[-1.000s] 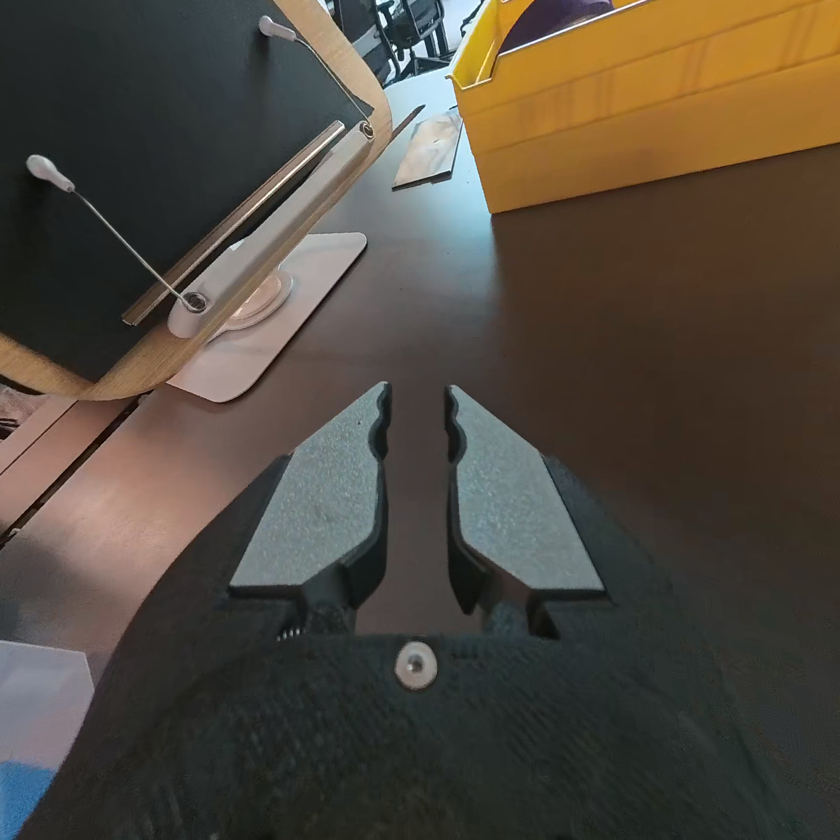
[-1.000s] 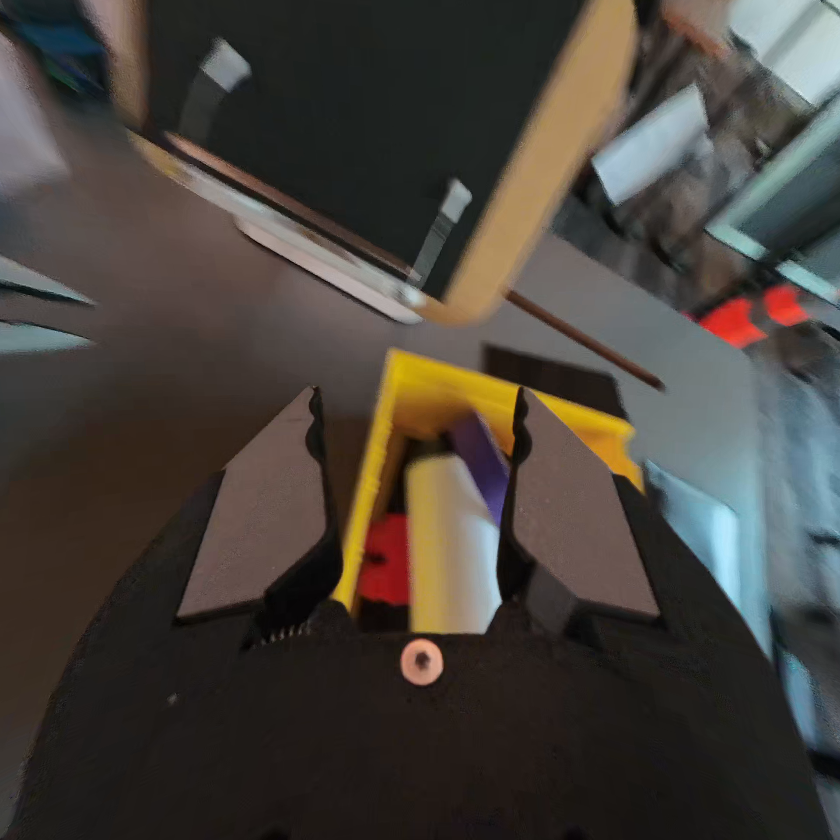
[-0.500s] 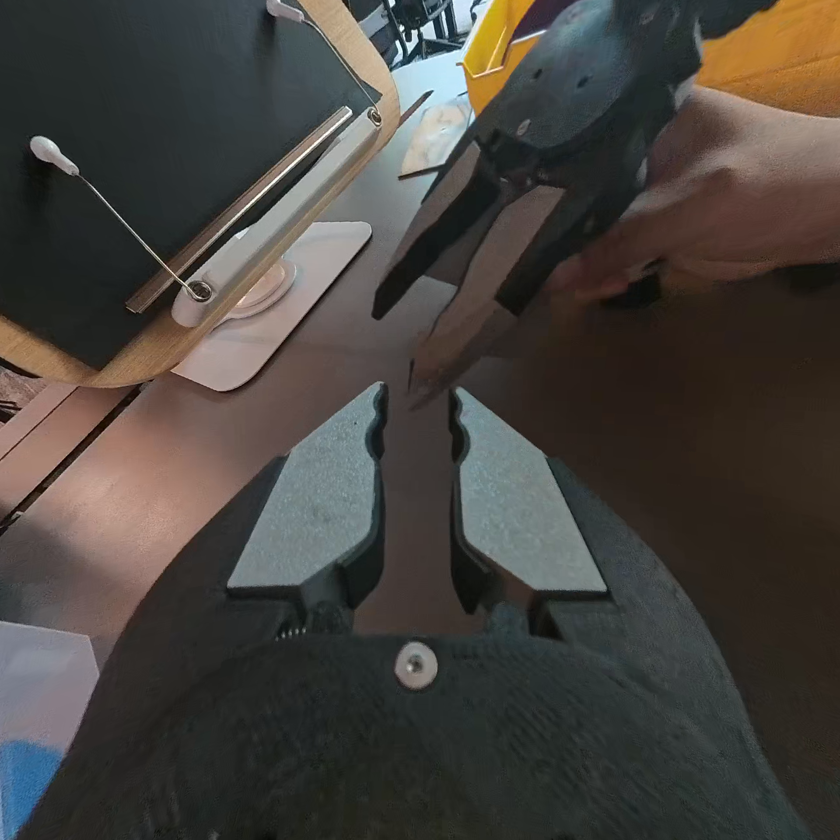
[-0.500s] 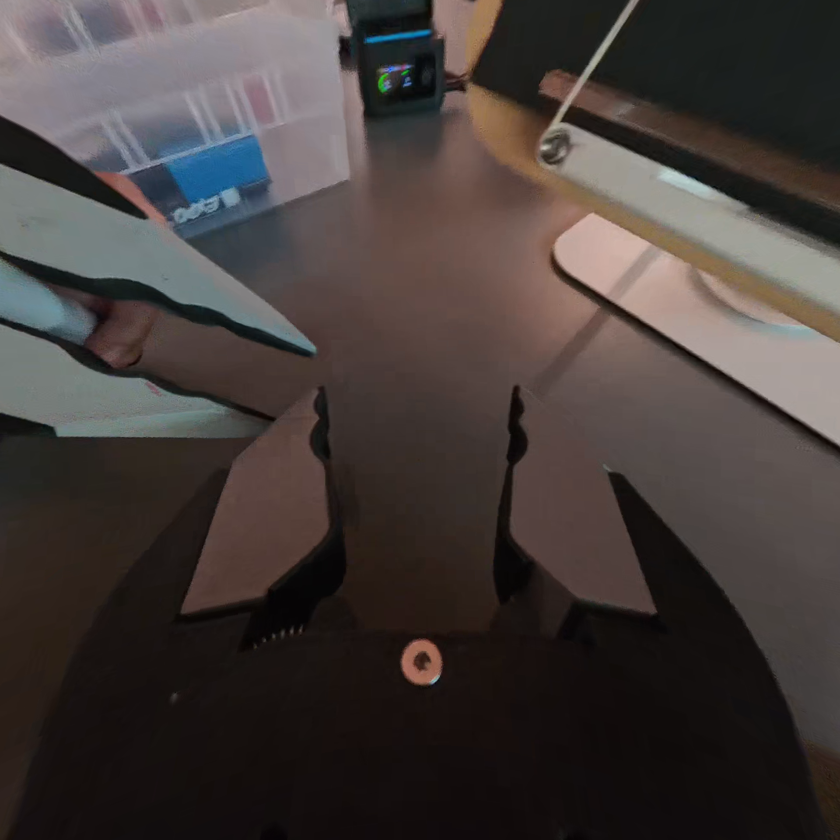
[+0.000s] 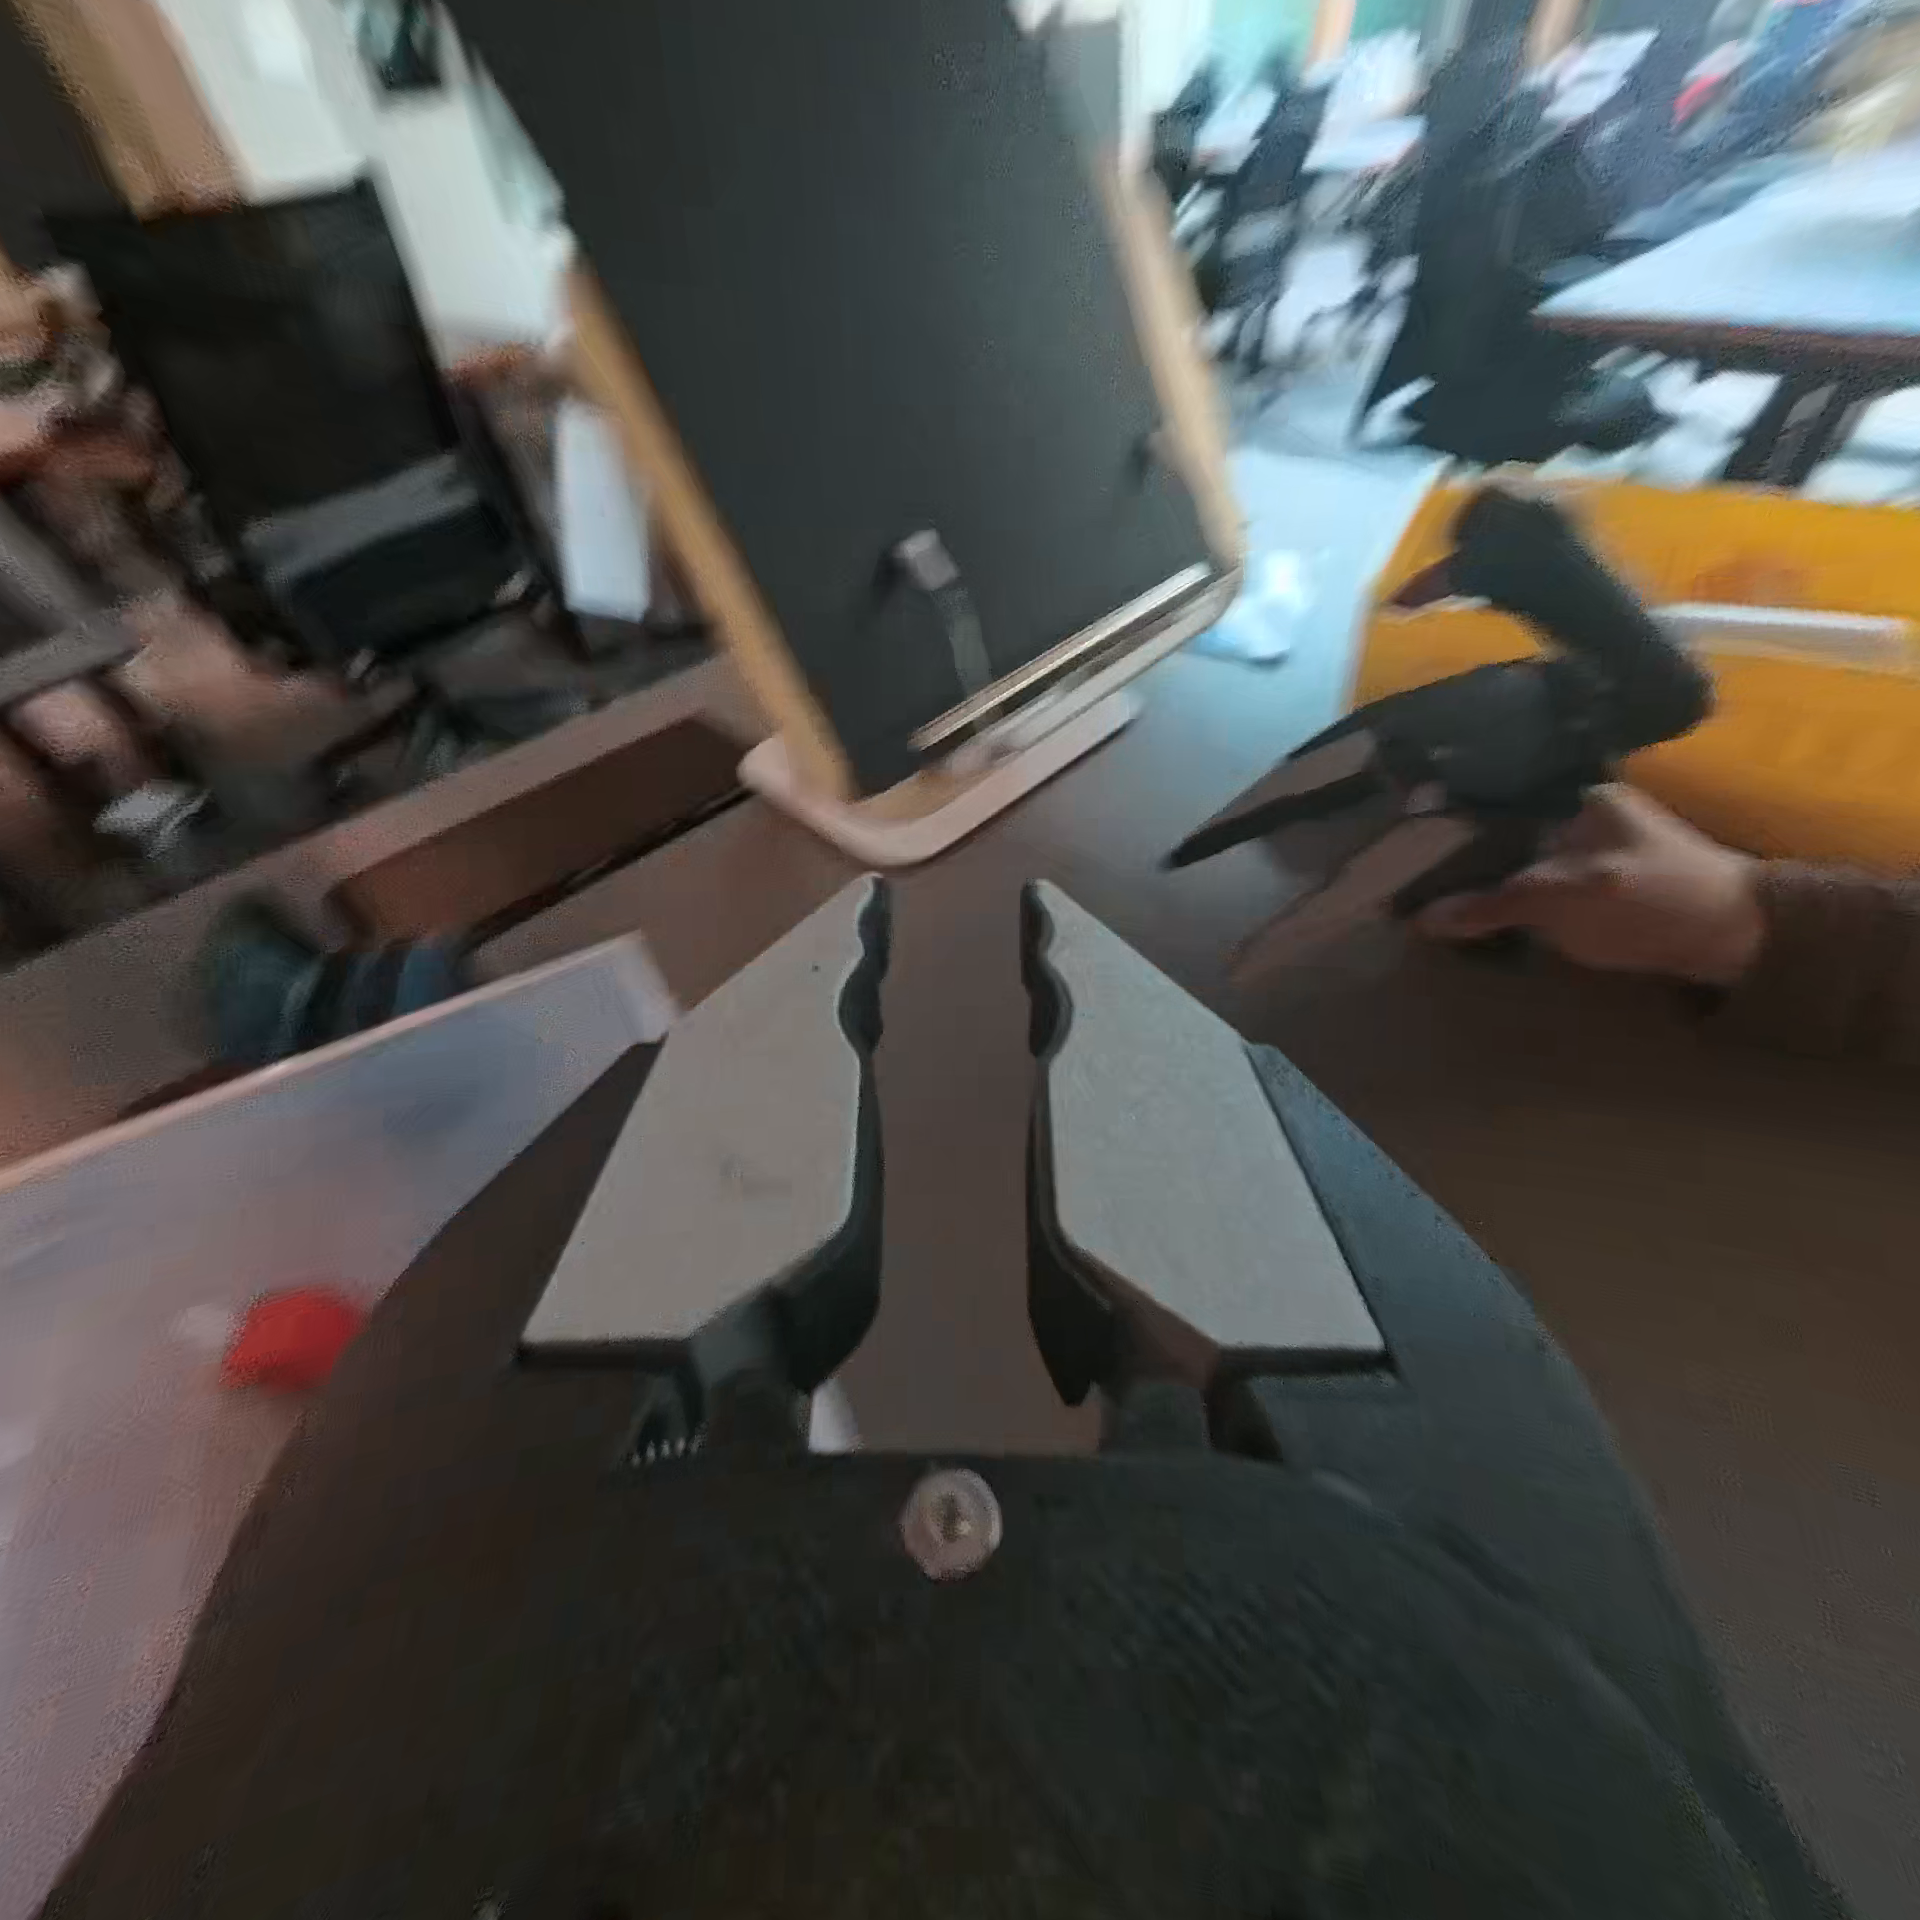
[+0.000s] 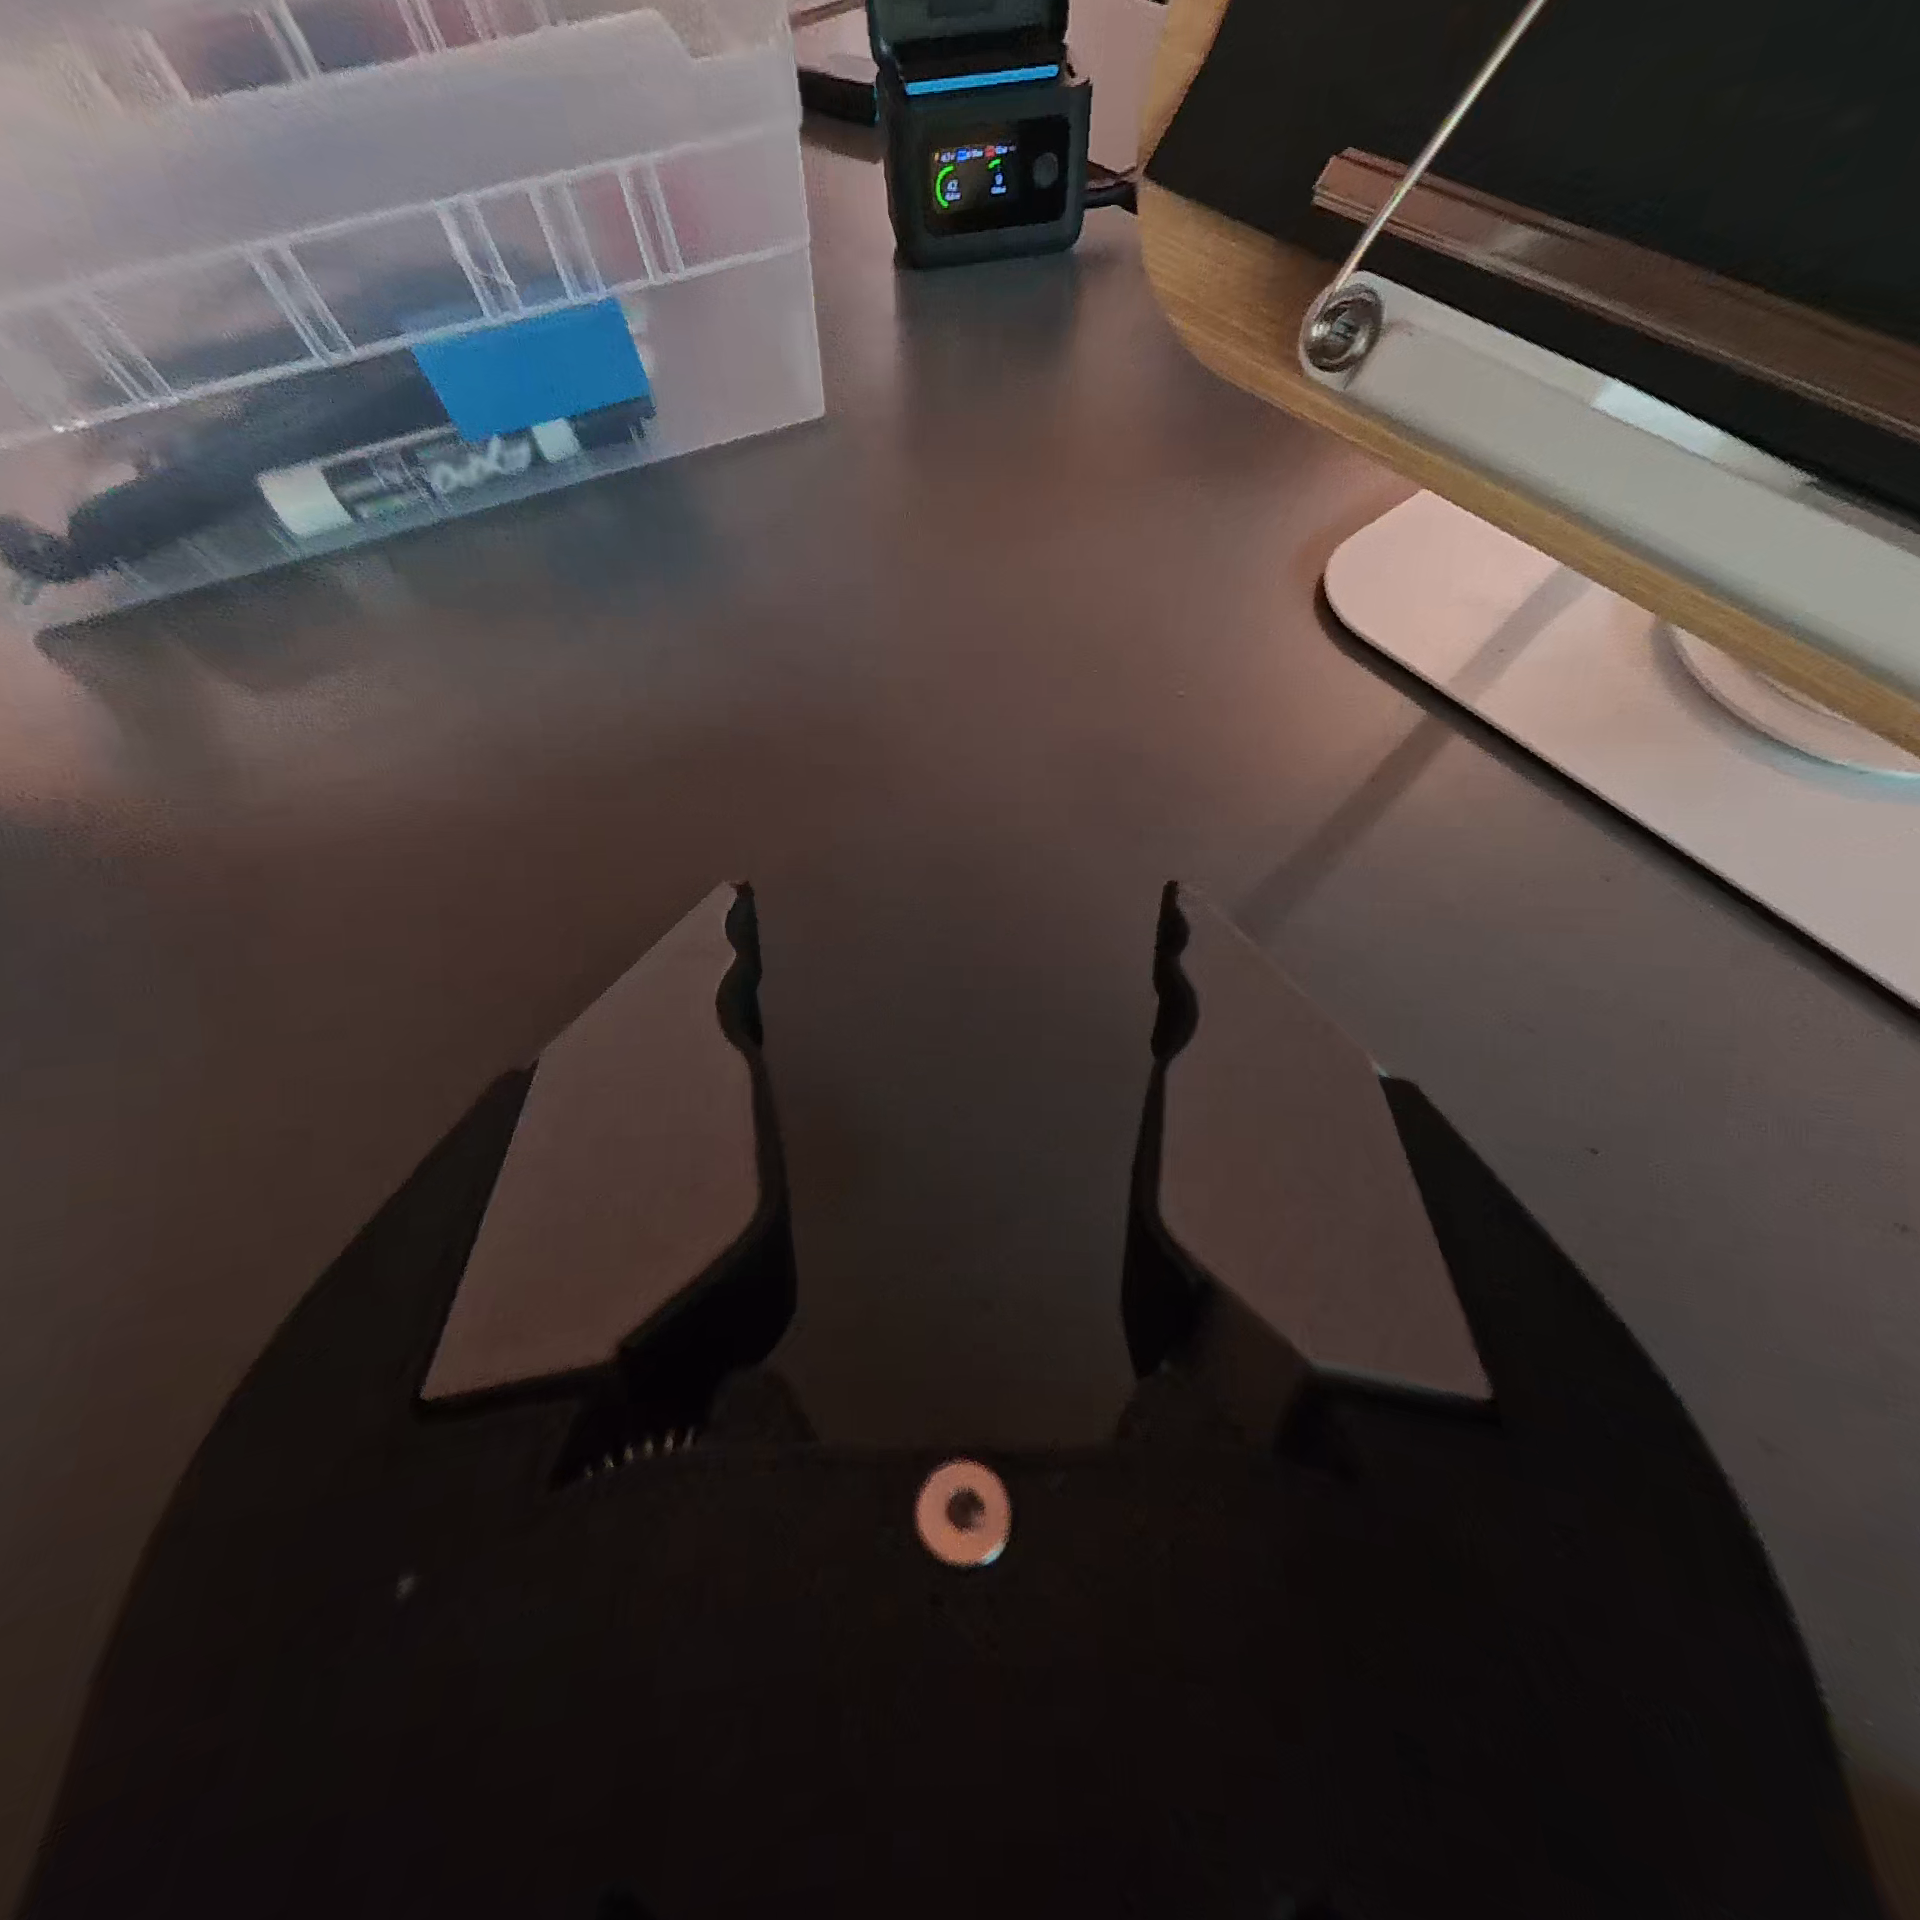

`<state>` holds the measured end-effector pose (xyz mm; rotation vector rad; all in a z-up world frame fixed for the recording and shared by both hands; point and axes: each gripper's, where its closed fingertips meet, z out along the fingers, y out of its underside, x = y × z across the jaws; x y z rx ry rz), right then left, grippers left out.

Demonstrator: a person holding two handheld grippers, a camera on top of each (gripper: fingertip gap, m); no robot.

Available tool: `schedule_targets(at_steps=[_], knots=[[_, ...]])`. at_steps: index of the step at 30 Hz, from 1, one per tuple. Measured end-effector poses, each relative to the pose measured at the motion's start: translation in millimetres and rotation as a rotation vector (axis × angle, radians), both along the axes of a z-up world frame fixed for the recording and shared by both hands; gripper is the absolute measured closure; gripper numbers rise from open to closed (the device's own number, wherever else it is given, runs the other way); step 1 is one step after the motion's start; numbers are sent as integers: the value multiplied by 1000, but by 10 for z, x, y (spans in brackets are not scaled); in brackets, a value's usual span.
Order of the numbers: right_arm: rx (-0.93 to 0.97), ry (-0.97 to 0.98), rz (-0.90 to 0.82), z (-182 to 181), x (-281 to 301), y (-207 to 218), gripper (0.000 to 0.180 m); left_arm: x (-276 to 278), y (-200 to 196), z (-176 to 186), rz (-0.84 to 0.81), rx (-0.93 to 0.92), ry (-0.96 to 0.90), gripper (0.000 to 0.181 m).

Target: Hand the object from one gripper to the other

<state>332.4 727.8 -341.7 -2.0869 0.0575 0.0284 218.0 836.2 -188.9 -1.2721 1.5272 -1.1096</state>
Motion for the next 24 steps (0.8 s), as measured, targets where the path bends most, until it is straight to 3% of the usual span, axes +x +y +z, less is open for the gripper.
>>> schedule_targets(at_steps=[2, 5, 11, 15, 18, 24], knots=[[-15, -26, 6, -21, -18, 5, 106, -17, 540, 7, 109, -28, 66, 158], [-31, -56, 18, -43, -45, 10, 106, -4, 993, 1, 108, -105, 117, 143], [-41, -66, 22, -58, -54, 13, 106, 97, 1987, -928, 269, 60, 533, 131], [-34, -52, 21, -50, -49, 10, 107, 107, 2227, -1433, 294, 74, 765, 128], [-43, -55, 27, -63, -58, 13, 108, 178, 2346, -1534, 317, 208, 819, 144], [-47, -77, 31, -67, -71, 14, 110, 174, 2393, -1735, 370, 289, 962, 134]])
